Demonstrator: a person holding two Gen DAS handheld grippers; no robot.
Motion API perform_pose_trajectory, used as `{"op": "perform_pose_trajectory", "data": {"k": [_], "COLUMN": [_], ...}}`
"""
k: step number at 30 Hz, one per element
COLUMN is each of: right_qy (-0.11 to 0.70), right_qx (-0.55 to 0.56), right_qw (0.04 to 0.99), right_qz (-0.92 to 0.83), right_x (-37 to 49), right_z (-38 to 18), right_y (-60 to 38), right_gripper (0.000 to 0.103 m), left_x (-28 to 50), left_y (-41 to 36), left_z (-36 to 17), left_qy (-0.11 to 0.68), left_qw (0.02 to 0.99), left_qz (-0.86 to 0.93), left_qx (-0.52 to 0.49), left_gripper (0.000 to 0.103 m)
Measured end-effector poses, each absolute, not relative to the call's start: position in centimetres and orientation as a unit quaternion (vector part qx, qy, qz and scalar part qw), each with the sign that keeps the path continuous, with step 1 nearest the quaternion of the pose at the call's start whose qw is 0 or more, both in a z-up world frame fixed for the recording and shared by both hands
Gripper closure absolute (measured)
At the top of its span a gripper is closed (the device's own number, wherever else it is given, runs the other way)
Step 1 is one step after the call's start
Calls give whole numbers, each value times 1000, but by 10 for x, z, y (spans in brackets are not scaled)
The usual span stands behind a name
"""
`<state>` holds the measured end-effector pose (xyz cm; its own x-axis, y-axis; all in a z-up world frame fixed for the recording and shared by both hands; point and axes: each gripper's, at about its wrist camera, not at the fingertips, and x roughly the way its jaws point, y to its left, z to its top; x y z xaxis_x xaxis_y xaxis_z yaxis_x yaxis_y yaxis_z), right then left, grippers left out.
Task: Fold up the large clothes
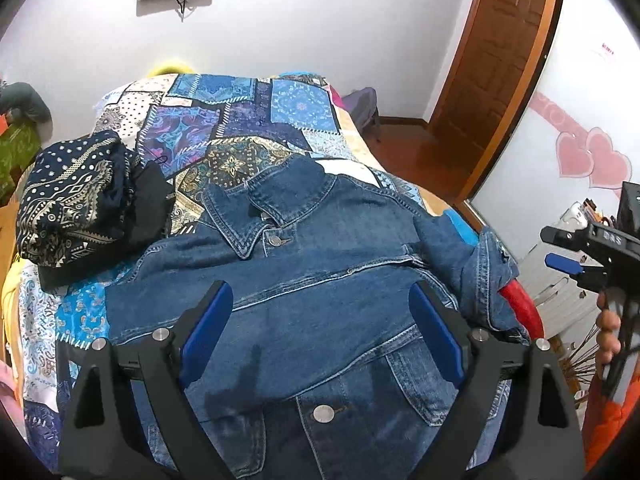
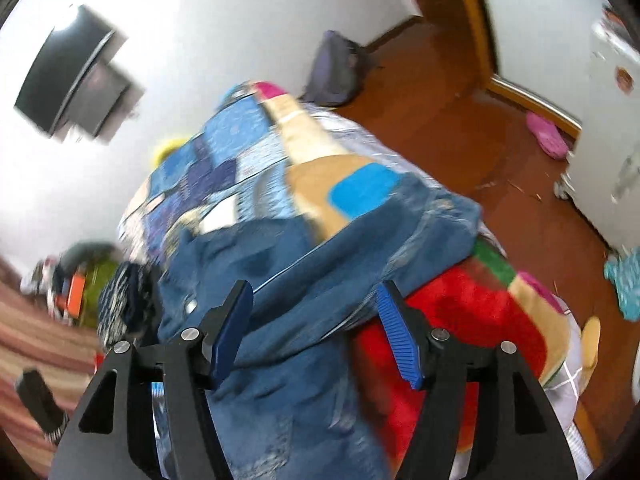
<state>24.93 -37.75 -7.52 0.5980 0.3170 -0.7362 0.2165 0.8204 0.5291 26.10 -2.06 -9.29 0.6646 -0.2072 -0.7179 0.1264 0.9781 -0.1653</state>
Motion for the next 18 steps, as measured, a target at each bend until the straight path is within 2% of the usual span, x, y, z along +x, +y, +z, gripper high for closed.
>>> {"op": "perform_pose_trajectory", "data": {"k": [9, 13, 14, 15, 18], "right_qy": [507, 493, 489, 487, 481], "right_qx": [396, 387, 379, 365, 341], "right_qw": [766, 778, 784, 791, 806], "right_qz": [-24, -42, -49, -57, -52], "right_x": [279, 284, 286, 287, 296], "right_z": [-156, -161, -158, -154, -144], "right_y": [-413, -414, -412, -410, -404], "right_gripper": [42, 43, 52, 67, 83], "left_x": [279, 283, 284, 284, 283], "left_y": [-21, -17, -15, -13, -8], "left_z": [-115, -122, -123, -124, -124], "left_qy": [429, 437, 438, 439, 438], "left_qw": [898, 894, 894, 894, 894], "left_qz": [-81, -76, -74, -72, -67], "left_qx": [-53, -56, -58, -60, -65], "left_gripper": [13, 13, 13, 13, 13]}}
